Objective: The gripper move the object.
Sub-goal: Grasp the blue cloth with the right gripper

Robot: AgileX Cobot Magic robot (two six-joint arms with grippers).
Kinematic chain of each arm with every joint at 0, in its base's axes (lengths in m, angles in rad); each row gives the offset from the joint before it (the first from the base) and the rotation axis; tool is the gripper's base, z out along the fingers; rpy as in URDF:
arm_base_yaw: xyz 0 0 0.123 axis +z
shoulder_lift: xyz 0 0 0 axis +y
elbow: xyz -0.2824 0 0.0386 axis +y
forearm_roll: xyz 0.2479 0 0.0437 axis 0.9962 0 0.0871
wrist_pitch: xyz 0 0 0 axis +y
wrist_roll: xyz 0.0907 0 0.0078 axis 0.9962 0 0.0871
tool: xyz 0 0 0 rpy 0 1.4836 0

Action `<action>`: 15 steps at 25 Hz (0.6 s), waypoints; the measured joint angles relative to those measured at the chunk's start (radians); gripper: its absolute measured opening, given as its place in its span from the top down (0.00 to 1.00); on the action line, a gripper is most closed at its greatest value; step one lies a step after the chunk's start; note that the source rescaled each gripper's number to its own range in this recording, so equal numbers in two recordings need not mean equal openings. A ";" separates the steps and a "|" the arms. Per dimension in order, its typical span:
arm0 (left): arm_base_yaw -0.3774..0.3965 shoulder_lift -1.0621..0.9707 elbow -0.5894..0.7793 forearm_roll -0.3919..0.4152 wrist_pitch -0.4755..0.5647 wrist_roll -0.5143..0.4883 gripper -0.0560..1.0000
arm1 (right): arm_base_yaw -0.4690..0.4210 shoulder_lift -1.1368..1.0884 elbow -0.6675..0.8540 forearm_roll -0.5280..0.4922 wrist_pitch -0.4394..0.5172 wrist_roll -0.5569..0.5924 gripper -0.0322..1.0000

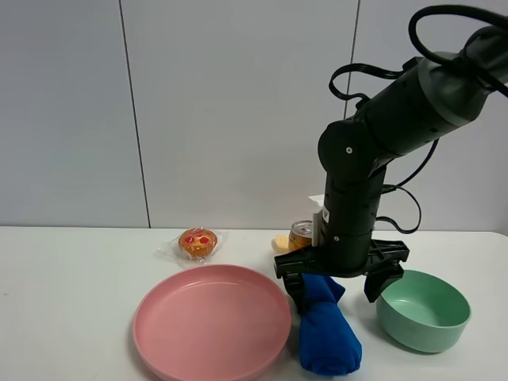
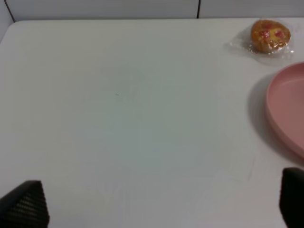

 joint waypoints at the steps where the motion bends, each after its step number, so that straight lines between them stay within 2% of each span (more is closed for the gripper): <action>1: 0.000 0.000 0.000 0.000 0.000 0.000 0.00 | 0.000 0.004 0.000 0.000 -0.005 0.000 0.09; 6: 0.000 0.000 0.000 0.000 0.000 0.000 0.00 | 0.000 0.034 0.000 0.008 -0.007 0.000 0.10; 15: 0.000 0.000 0.000 -0.002 0.000 0.000 0.00 | 0.000 0.055 0.000 0.008 -0.036 0.000 0.22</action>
